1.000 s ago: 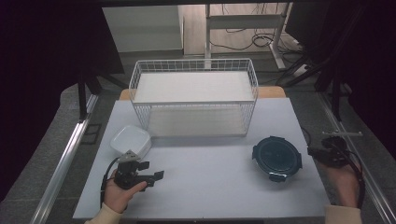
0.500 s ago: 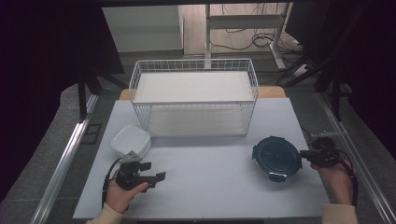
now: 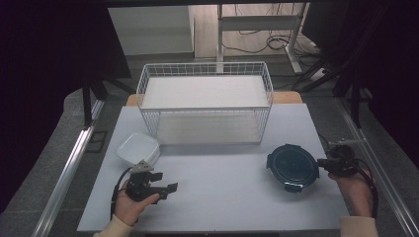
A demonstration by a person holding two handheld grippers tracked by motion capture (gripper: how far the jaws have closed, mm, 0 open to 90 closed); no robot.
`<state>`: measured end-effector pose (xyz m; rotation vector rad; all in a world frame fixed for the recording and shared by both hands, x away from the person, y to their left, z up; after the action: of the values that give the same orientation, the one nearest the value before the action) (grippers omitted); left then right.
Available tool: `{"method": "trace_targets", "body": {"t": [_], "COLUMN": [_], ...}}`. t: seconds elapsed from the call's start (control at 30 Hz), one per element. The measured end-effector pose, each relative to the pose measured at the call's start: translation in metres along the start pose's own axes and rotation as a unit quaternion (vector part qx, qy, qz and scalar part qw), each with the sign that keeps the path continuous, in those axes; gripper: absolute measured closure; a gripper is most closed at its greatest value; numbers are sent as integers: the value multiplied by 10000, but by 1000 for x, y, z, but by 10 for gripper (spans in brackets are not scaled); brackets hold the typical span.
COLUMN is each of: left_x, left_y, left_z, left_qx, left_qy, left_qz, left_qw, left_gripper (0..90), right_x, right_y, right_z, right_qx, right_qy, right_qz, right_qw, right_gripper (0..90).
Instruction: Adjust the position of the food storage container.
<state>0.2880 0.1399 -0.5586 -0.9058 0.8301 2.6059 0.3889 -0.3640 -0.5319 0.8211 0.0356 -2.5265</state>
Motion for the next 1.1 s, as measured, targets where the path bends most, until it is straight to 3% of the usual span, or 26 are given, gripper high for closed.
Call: {"method": "trace_targets", "body": {"t": [0.7,1.1], "left_x": [0,1], "left_y": [-4,-4], "left_z": [0,-1], "left_qx": [-47,-85], "left_qy": [-16,-32], "left_qz": [12,-18], "left_qw": [10000,10000], "left_gripper": [225,226], "right_x": [-4,-8], "right_y": [-11,-25], "right_z": [-2,-4], "right_qx": [-79,-298], "right_qy": [20,21], "right_qz": [47,189], "right_qw": [10000,9994], "right_gripper": [899,900]}}
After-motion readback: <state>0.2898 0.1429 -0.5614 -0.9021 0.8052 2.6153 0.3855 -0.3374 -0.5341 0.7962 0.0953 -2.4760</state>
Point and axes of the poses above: each handheld gripper's, and its own axes: z roughly backward along the jaws, x roughly out of its underside, y roughly to its right, the point moved 9 cm from there along -z, roughly forward along the jaws, and after that the axes turned 10 degrees about z, right-handed, at the moved point
